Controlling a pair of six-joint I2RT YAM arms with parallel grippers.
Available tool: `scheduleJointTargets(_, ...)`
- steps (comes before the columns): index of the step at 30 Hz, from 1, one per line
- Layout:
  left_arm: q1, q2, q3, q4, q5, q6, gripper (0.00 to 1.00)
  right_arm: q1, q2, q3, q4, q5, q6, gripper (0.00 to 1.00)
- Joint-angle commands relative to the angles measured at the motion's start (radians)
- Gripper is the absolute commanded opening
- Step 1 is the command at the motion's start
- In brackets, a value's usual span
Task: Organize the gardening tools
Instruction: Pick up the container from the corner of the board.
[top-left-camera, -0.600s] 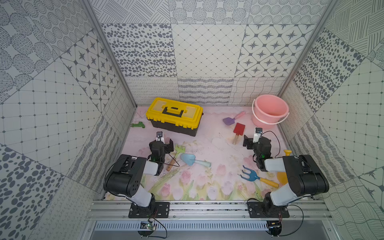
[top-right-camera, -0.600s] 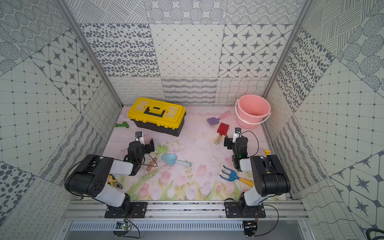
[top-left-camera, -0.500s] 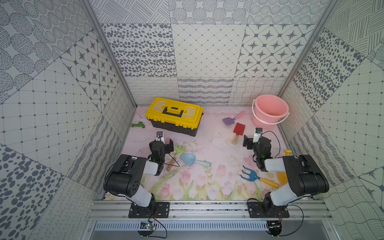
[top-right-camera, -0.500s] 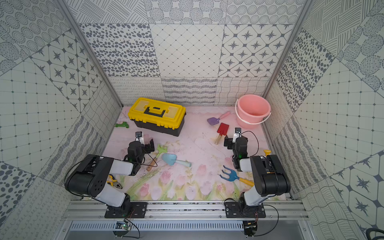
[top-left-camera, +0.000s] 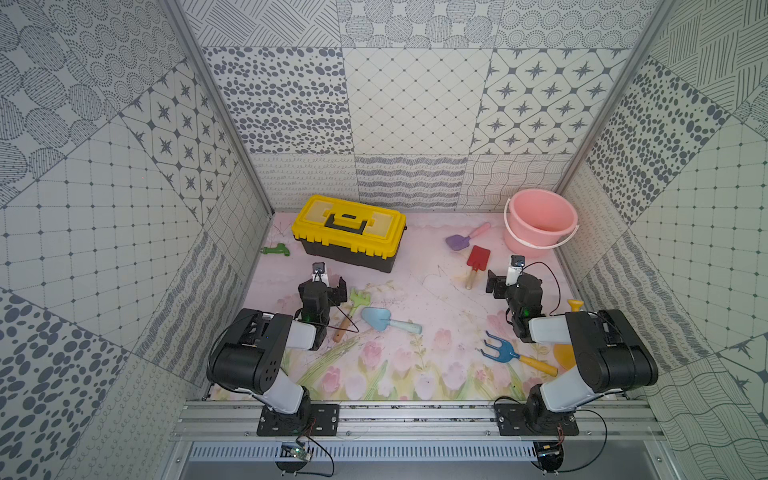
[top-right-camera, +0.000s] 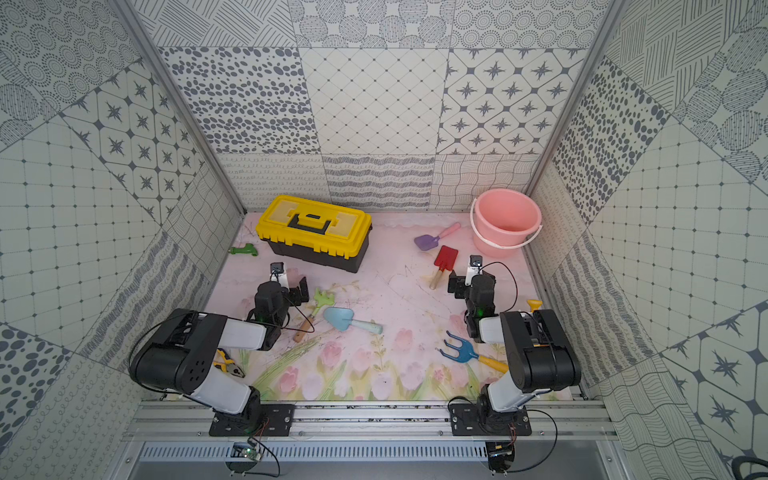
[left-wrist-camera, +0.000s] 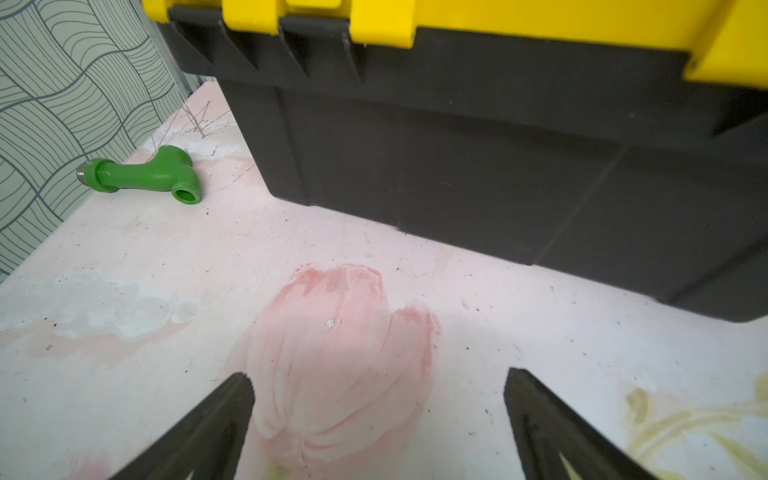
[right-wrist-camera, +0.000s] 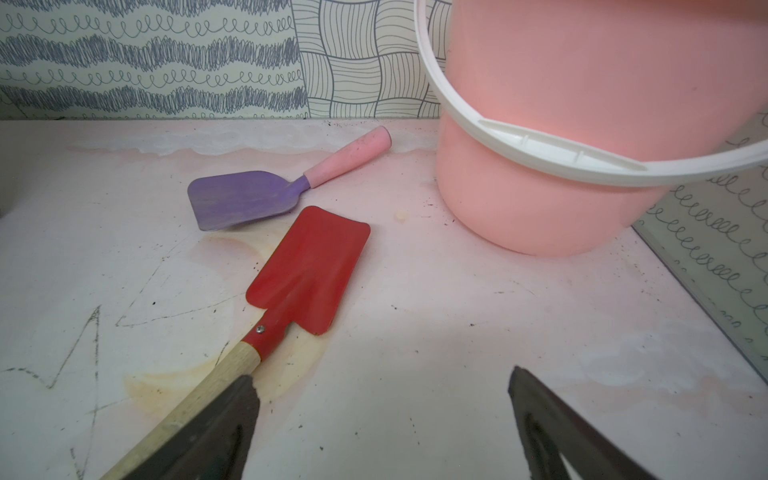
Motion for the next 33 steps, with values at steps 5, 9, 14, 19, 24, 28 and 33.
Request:
scheduleJointTargets(5,0.003,-0.084,0.003,-0.027,0.02,0.014,1.0,0.014,-0.013,0.001,0.041,0.052,0.0,0.97)
scheduleJointTargets(9,-0.007,-0.303,0.113,-0.366,-0.034,-0.041,0.99,0.052,-0.133,0.019,-0.078,0.177,0.004,0.97)
scheduleJointTargets(14,-0.005,-0.478,0.398,-0.884,-0.091,-0.32,1.0,0.067,-0.371,0.203,-0.58,0.345,0.307,0.97)
scheduleJointTargets(19,-0.007,-0.589,0.524,-1.172,-0.031,-0.637,1.0,0.031,-0.508,0.323,-0.942,0.309,0.688,0.97)
scheduleJointTargets(24,-0.035,-0.724,0.356,-1.12,0.134,-0.85,0.99,0.027,-0.545,0.331,-0.942,0.165,0.631,0.97)
scheduleJointTargets(28,-0.168,-0.779,0.261,-1.101,0.107,-0.856,0.99,0.026,-0.507,0.387,-1.028,0.167,0.621,0.97)
scheduleJointTargets(33,-0.334,-0.788,0.189,-1.064,0.111,-0.846,1.0,0.026,-0.424,0.492,-1.105,0.175,0.588,0.93)
